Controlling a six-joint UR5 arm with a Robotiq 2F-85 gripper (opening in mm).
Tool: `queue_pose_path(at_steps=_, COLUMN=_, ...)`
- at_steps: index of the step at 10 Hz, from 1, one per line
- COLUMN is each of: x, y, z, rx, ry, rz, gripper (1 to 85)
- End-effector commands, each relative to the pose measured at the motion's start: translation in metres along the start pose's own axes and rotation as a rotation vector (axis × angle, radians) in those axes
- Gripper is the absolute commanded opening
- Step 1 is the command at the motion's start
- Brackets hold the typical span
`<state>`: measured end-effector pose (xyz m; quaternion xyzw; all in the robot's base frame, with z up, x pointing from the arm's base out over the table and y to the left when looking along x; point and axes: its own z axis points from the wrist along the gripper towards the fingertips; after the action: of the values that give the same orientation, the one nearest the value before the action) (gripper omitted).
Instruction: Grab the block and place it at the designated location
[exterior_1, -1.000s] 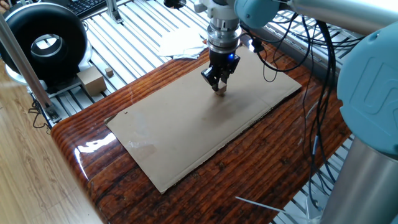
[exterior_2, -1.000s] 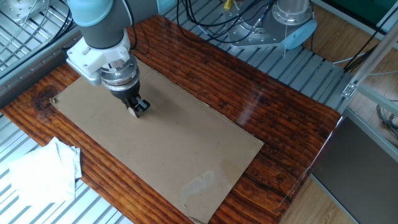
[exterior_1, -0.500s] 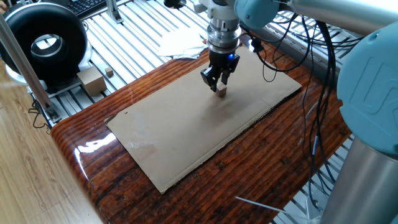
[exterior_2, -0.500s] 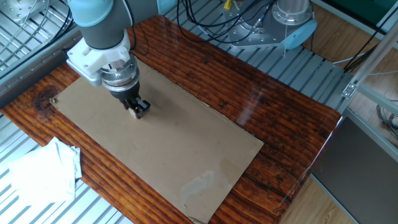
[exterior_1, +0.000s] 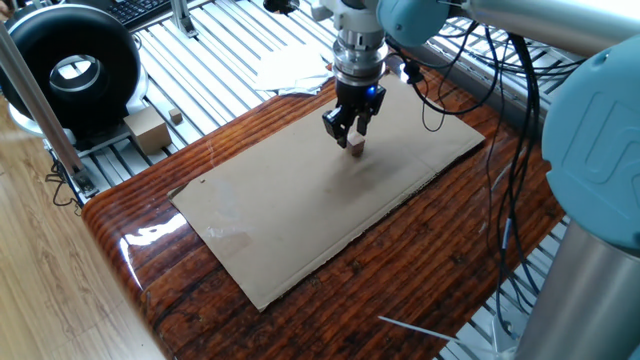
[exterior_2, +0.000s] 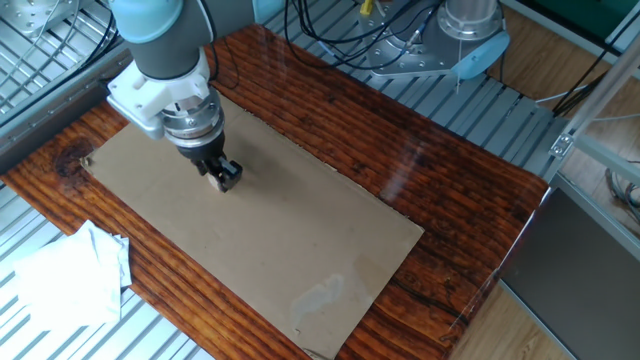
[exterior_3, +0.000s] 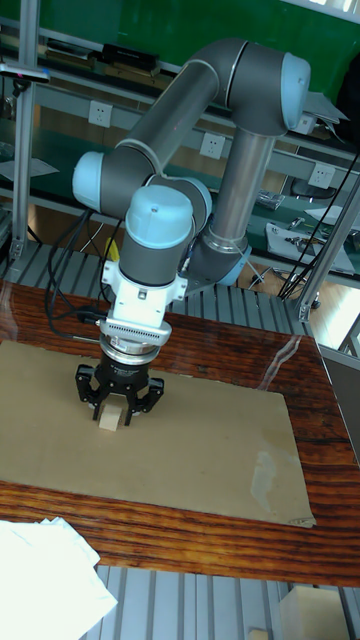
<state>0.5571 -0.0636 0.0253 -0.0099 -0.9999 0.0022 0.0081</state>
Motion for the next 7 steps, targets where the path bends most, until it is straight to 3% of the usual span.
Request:
queue_pose_path(at_steps=1, x=-0.005, y=0.006, z=-0.007, rx=-0.001, ry=-0.007, rz=0.010, gripper=50.7)
queue_pose_path(at_steps=3, x=-0.011, y=0.010, z=-0.018, rx=0.005, ry=0.001, rz=0.016, gripper=50.7)
queue_pose_path(at_steps=6, x=-0.028, y=0.003, z=-0.053, rx=0.009, ry=-0.001, rz=-0.005, gripper=49.0)
queue_pose_path(at_steps=7, x=-0.033, y=0.004, z=-0.065, rx=-0.005, ry=0.001, rz=0.012, gripper=43.0)
